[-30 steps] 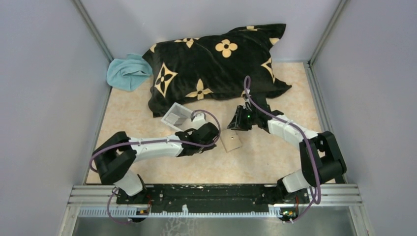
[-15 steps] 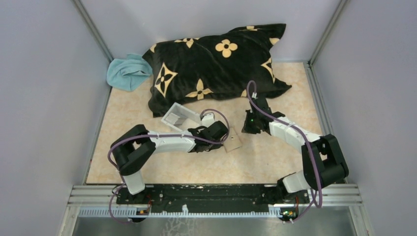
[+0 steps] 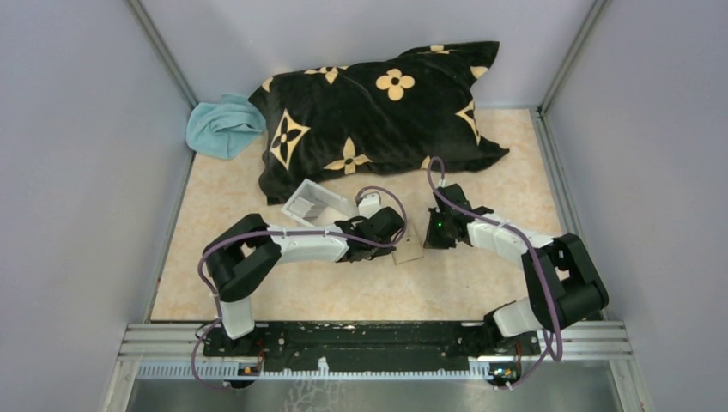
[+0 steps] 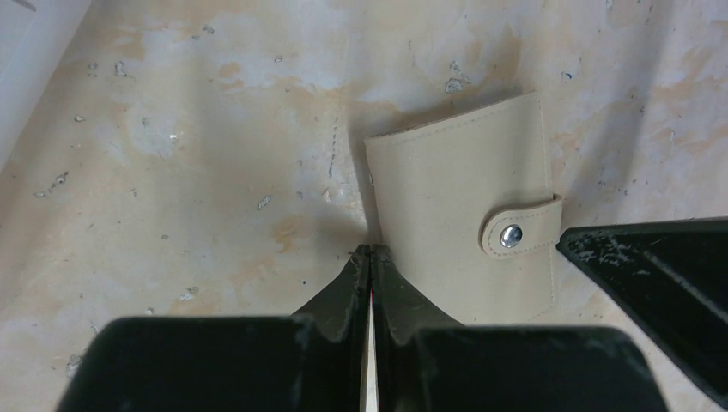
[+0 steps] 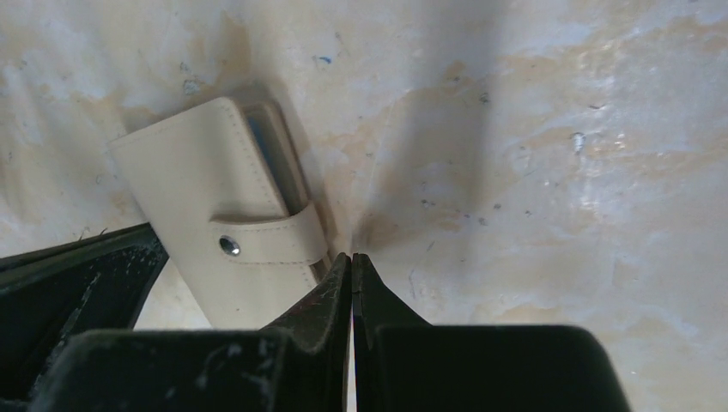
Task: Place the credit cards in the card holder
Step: Close the card holder at the center of the board, then reset both arms
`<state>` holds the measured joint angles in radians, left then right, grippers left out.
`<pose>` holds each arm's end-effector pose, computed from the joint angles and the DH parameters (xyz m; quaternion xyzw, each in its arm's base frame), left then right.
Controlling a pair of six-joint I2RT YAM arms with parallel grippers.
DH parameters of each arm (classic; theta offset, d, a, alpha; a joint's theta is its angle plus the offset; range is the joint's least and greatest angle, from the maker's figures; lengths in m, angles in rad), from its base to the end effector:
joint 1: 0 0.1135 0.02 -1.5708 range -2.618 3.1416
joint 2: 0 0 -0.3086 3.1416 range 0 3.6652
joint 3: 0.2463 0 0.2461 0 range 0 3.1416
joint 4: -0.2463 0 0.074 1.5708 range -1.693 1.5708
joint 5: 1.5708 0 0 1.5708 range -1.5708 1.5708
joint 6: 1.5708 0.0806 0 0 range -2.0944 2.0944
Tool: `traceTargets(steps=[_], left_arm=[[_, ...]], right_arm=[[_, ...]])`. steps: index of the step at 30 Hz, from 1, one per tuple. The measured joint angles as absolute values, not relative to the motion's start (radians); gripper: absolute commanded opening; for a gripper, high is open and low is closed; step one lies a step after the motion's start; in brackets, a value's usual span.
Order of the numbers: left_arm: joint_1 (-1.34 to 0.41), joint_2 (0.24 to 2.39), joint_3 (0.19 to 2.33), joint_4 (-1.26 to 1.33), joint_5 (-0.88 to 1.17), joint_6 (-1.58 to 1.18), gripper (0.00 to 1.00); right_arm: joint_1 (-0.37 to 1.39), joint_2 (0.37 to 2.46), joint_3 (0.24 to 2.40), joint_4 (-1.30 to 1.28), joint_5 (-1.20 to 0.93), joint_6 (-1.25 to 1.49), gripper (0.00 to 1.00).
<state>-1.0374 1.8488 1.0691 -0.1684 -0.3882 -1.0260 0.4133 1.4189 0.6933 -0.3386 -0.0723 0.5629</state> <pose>0.2313 -0.3317 0.1644 -0.0538 0.9344 -0.1637 0.3119 0.2418 0.1124 0.1701 0.0633 0.9654 0.1483 0.2048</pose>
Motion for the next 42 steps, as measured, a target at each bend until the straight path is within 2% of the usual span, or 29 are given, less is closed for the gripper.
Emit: traceTargets(steps=[11,18,21,23,26,30,33,35,39,42], left_arm=[[-1.019,1.865,1.085,-0.146,-0.387,-0.989,0.09],[-1.019,1.85,1.085,-0.179,-0.408,-0.971,0.19],[-1.019,1.805,1.085,-0.239,-0.448,-0.958,0.27],[-1.019,1.752,1.087,-0.269,-0.484,-0.944,0.29],[-1.019,1.66,1.113,-0.308,-0.548,-0.924,0.37],[-1.019,1.519,1.129,-0.326,-0.662,-0.897,0.53],[-1.018,1.406,1.094,-0.323,-0.763,-0.88,0.65],[-1.018,1.33,1.041,-0.324,-0.834,-0.872,0.73],[-1.005,1.213,0.902,-0.324,-0.954,-0.862,0.8],[-0.971,1.176,0.826,-0.324,-1.003,-0.841,0.91]], right_arm=[[0.494,1.419,0.68,-0.338,-0.054,0.603,0.0],[0.493,1.391,0.686,-0.384,0.02,0.611,0.0],[0.48,1.362,0.721,-0.429,0.064,0.603,0.0],[0.466,1.343,0.758,-0.451,0.094,0.594,0.01],[0.452,1.311,0.809,-0.472,0.147,0.575,0.09],[0.448,1.262,0.847,-0.483,0.199,0.548,0.31],[0.448,1.211,0.846,-0.488,0.228,0.527,0.37],[0.448,1.169,0.845,-0.488,0.247,0.514,0.49],[0.448,1.092,0.828,-0.475,0.29,0.504,0.59],[0.448,1.054,0.804,-0.471,0.322,0.501,0.62]])
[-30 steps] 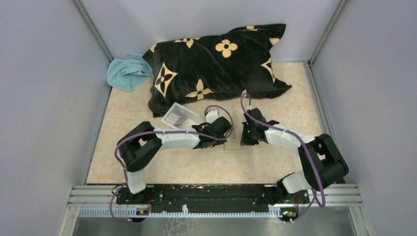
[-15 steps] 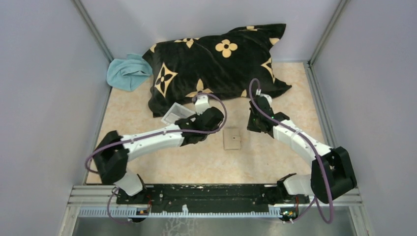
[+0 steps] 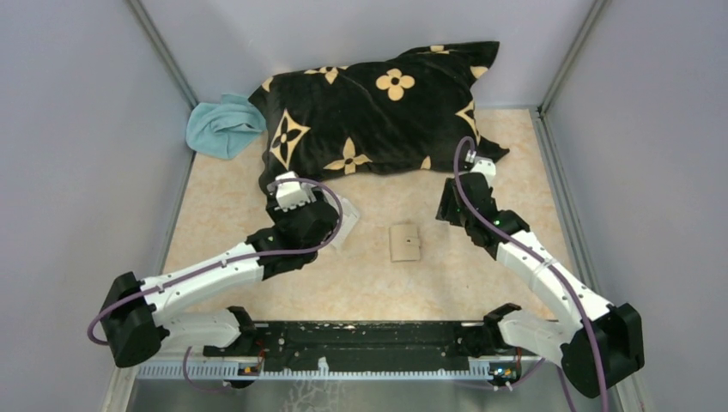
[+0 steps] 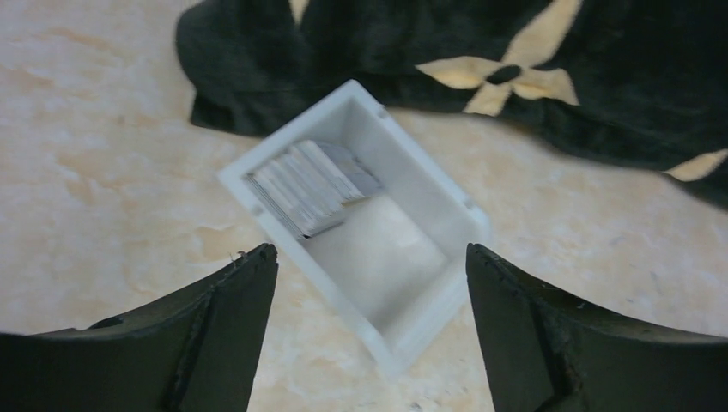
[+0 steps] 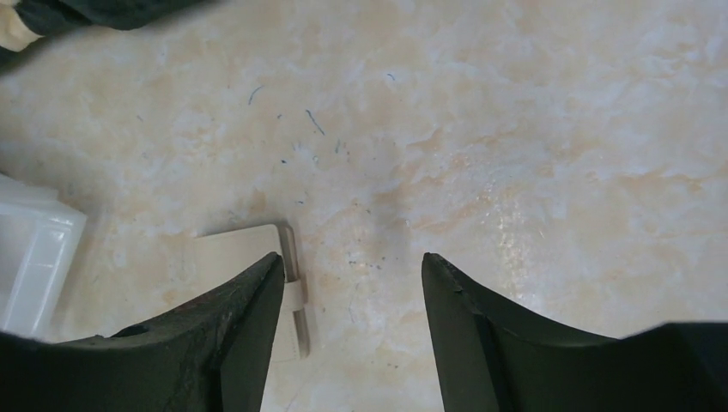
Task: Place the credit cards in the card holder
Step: Reset both arms
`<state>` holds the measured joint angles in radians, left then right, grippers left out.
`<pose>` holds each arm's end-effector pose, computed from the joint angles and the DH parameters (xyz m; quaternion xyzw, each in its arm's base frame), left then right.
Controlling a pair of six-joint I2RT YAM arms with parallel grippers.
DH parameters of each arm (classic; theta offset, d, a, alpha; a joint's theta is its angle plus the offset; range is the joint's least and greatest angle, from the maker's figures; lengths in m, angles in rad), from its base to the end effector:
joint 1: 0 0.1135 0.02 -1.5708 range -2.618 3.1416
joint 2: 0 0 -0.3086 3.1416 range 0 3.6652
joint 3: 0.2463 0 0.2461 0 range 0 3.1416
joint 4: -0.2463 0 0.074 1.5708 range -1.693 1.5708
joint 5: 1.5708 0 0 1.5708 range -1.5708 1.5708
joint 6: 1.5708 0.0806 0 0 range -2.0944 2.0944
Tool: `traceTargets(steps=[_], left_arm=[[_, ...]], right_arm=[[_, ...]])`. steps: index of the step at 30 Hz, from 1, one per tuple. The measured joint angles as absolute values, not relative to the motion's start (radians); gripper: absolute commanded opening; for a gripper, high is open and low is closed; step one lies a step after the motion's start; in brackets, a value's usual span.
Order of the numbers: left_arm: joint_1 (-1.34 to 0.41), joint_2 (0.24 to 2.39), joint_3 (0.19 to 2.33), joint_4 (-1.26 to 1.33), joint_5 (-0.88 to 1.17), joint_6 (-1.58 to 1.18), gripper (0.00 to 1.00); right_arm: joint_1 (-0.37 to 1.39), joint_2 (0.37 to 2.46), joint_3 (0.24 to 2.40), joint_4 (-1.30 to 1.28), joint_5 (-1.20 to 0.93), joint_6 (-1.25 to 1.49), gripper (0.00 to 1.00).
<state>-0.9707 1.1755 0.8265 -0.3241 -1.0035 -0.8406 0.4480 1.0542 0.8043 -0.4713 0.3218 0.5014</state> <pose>0.1903 -0.1578 0.2999 -0.1569 0.8018 -0.0319 0.5757 0.2153 0.0752 0.2816 0.0900 0.8973 0.0561 0.4286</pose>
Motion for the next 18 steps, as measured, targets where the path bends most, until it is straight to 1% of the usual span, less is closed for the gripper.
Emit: traceTargets(steps=[3,9,13,15,16,18], left_arm=[[-0.926,1.161,0.788,-0.323,-1.029,-0.829,0.96],[-0.827,1.076,0.621,-0.183,-1.003,-0.677,1.0],[-0.775,1.009,0.556,-0.099,-0.978,-0.568,1.0],[-0.756,0.977,0.541,-0.057,-0.964,-0.521,1.0],[-0.744,0.957,0.532,-0.035,-0.956,-0.493,1.0],[-0.729,0.917,0.512,0.003,-0.947,-0.454,1.0]], right_arm=[[0.448,1.044,0.776,-0.468,0.363,0.513,0.64],[0.448,1.02,0.746,-0.479,0.399,0.521,0.66],[0.448,0.998,0.746,-0.477,0.4,0.517,0.66],[0.448,0.996,0.746,-0.477,0.4,0.515,0.62],[0.448,0.995,0.746,-0.477,0.4,0.511,0.62],[0.448,0.99,0.746,-0.477,0.401,0.501,0.66]])
